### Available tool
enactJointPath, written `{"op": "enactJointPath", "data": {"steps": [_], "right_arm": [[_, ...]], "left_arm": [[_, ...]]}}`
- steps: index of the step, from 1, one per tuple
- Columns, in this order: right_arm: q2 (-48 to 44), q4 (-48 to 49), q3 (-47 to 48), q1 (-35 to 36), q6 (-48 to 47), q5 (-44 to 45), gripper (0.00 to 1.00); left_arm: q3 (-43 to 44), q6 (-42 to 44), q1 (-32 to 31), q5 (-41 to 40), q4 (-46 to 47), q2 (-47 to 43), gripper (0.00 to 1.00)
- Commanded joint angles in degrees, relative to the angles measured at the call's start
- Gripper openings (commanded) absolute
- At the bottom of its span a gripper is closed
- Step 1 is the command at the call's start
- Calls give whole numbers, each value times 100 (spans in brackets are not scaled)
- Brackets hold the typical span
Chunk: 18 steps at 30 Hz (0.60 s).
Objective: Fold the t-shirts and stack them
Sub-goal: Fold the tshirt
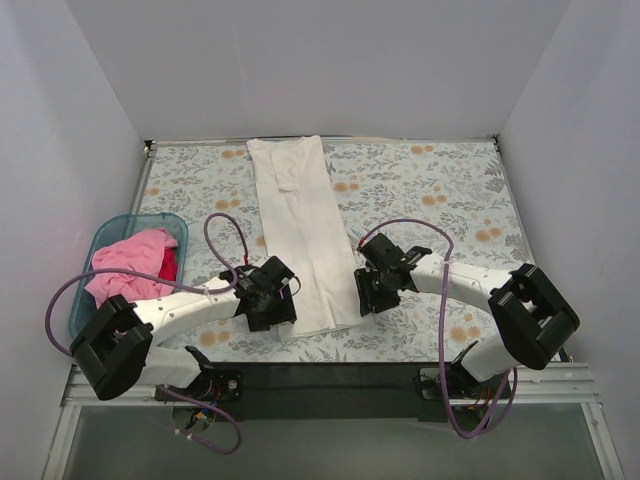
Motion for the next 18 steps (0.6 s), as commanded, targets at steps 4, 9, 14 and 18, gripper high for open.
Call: {"op": "enactJointPath", "data": {"steps": [4,9,14,18], "right_arm": [[208,11,-166,92,95,-82,41],[244,2,-175,110,122,-65,36],[323,-59,-140,154,122,-56,33],[367,-86,-140,189,95,-100,30]], "left_arm": [[167,-181,-326,-248,-205,329,57],[256,-234,-493,-318,-513,435,53],[308,-234,-581,-309,-592,672,50],[431,-208,-731,-265,-680,1032,50]]}}
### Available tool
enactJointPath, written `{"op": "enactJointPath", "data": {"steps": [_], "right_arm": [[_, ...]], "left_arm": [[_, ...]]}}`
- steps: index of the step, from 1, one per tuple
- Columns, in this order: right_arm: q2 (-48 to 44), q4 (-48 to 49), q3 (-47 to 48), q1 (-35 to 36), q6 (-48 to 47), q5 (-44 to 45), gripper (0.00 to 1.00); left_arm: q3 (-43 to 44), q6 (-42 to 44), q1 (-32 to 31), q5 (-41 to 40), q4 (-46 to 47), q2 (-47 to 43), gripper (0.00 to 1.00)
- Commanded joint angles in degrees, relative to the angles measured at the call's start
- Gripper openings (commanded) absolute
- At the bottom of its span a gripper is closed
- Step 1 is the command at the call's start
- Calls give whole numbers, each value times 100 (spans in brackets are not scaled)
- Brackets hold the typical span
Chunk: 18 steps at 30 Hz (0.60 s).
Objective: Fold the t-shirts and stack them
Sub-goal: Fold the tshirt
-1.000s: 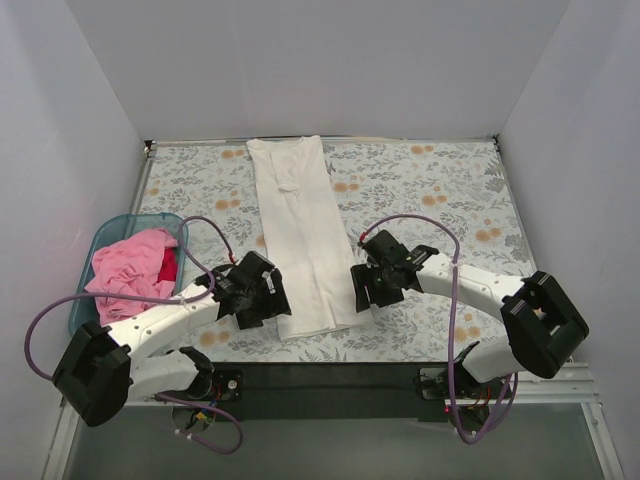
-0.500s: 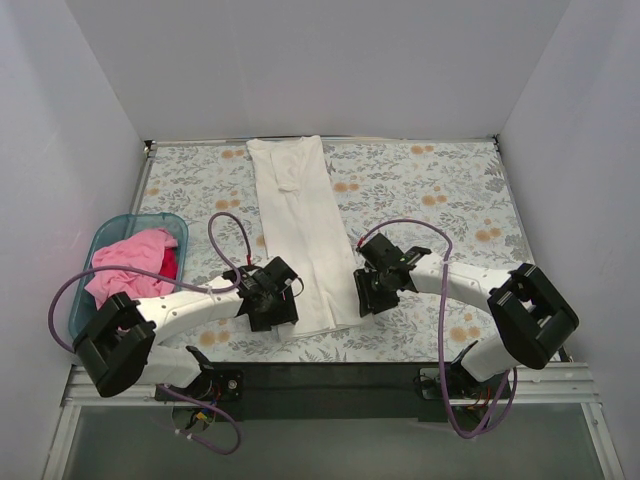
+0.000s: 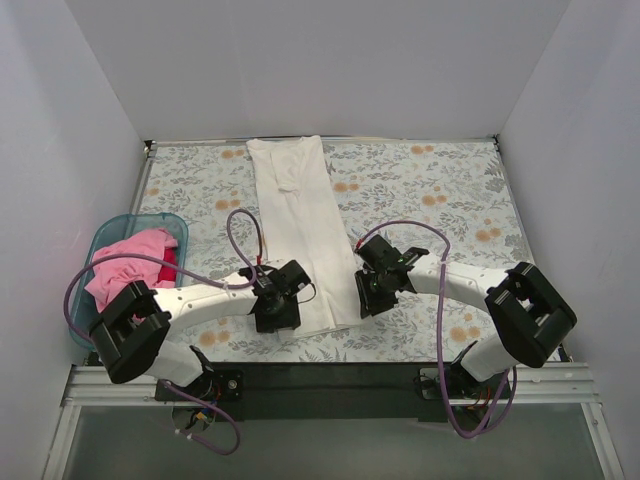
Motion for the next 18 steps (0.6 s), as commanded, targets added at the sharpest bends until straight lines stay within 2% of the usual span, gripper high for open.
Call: {"op": "enactJointPath", "data": {"steps": [1,4,7,8,9,10,13,18], "right_arm": [[249,-141,-142,93,-16,9,30],[249,-167,-142,119,1,36,26],[301,-167,-142,111,1,18,23],[336,-167,-133,119,-16,10,19],[380,-167,-133,119,-25,-8,16],[389,-167,-125,119,-34,-17,9],[319,-193,-151,119,-60,-52,1],[-41,-562,-282,207,-201,-359,1]], "left_arm": [[-34,-85,-158,54,-263,423,49],[1,-112,-264,63,-386,643,47],[-43,-103,-317,133,-360,845,40],[-52,-94,-317,159,-351,889,37],[-60,-85,-317,159,-359,907,26],[-52,-77,-317,159,-360,924,22],[-43,-68,-317,185,-430,785,2],[-34,-138,-562,667,-930,293,0]]}}
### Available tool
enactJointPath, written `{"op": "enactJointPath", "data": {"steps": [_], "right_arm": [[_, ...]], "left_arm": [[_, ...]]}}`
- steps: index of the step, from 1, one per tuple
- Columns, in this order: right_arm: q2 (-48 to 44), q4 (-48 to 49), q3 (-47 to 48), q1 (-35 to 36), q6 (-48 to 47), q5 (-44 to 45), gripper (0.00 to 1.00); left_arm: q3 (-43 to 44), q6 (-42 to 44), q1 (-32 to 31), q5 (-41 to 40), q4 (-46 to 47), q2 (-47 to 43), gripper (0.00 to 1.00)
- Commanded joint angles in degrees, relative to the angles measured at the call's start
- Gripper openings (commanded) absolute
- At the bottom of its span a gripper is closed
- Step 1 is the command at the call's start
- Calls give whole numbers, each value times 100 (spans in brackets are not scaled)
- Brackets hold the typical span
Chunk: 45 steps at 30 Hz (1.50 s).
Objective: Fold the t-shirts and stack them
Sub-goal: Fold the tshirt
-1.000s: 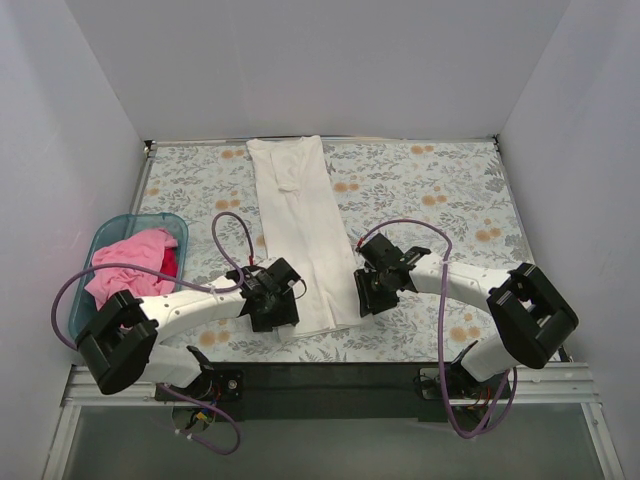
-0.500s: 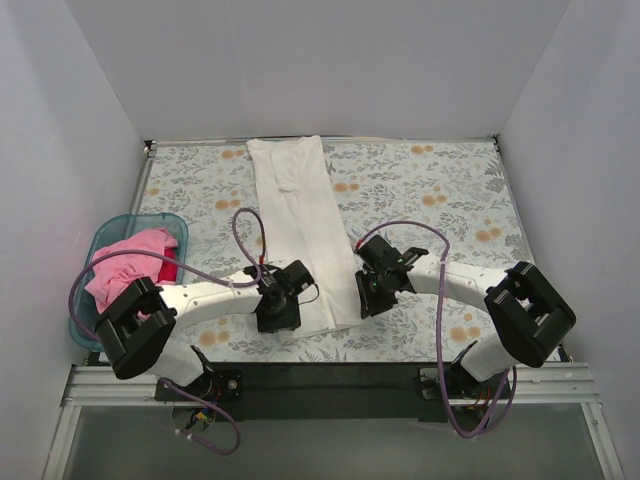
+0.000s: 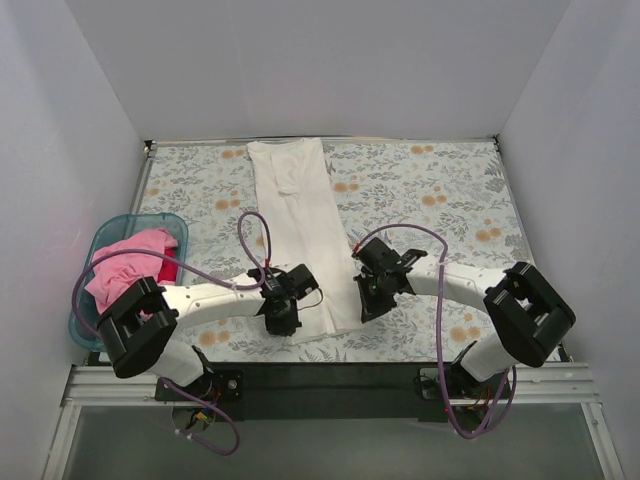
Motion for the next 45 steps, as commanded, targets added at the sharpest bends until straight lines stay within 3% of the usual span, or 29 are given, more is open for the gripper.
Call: {"op": "enactJointPath", "data": {"steps": [1,7,11,17,23,30,35,45], "right_arm": [[-179,-689,-313,161,-192,-256,1],[-856,-1304,-323,355,-236,-557,1],[-1041,-1621,11,355,-368,-294,1],[-331,-1718,1240,294,-701,111,1],[635,-1666,2803,91,-1193,709,1],[1560,-1429,4211,-93,-1755,1350,1],[1903,-1069,4406,-295,-1897,1368,1],[2211,-295,4389,-585,-2222,1219,1]], "left_arm": [[-351,-101,-333,671,-878,-154,0],[-597,-698,-1028,1611,-1063,-945,0],[-501,-848,-1055,1412,-1160,-1419,0],[-61,-23,-37,804,-1126,-1376,0],[508,1083,1509,-110,-484,-1079,0],[1151,2042,2197,-1164,482,-411,0],[1345,2395,2680,-1542,1185,21,0],[1266,2878,2962,-1631,2293,531,0]]}}
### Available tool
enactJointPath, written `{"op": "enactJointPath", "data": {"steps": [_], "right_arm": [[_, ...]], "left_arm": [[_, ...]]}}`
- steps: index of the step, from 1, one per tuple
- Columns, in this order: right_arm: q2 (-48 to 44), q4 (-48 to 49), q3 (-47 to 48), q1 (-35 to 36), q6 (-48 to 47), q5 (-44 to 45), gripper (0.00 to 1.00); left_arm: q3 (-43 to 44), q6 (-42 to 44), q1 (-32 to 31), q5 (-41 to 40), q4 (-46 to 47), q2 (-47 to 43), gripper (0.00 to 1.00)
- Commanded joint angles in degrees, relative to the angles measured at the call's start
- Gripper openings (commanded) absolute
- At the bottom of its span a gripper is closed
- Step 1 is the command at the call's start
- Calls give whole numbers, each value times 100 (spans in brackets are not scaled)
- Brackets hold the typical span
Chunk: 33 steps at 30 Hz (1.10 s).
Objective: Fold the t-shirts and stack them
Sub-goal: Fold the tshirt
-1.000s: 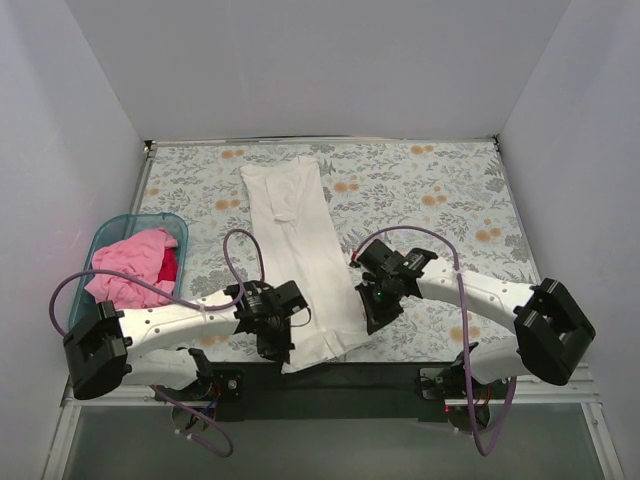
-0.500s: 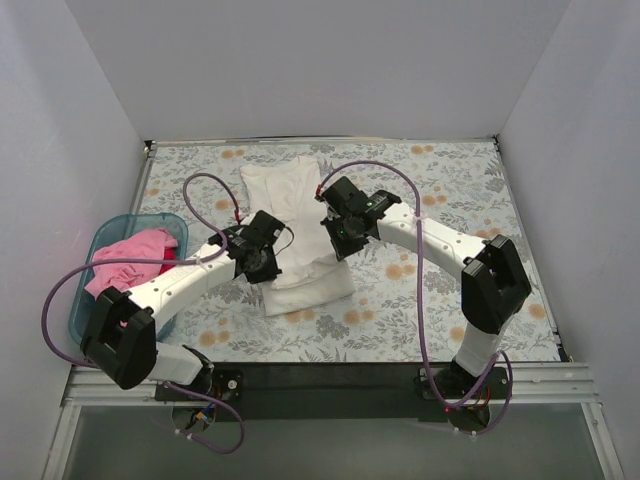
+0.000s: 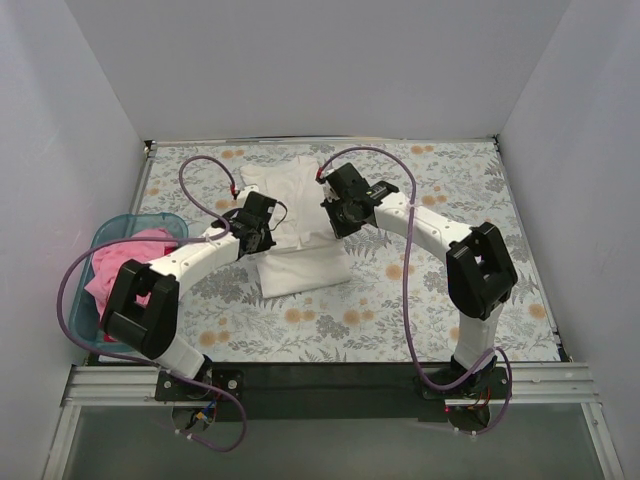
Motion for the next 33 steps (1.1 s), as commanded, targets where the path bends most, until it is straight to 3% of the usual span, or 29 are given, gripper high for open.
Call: {"op": "enactJointPath", "data": {"steps": [1,19,21,22,24,25,27,31,33], "right_arm": [[150,335,205,-94,-255,52,1],[757,932,179,-208,-282,61,1],[765,959,170,-199,-273,61,1],[748,959,179,-199,-264,78,1],[687,959,188,-199,-247,61,5],[582,959,188,-199,-229,69,15],[389,968,170,-191,-211,87,29],[-15,1029,-5,-120,-124,192,41],[-192,1178,-154,-76,-54,149,41]], "left_arm": [[73,284,129,-317,556,94,0],[-138,-199,279,-475,671,771,0],[-112,-191,279,-528,671,788,9],[-86,-164,288,-537,645,780,22],[37,-50,279,-502,610,675,33],[64,2,279,-450,601,622,46],[187,99,270,-344,487,403,57],[196,74,86,-318,206,-195,63],[65,-93,-124,-247,126,-484,64]]}}
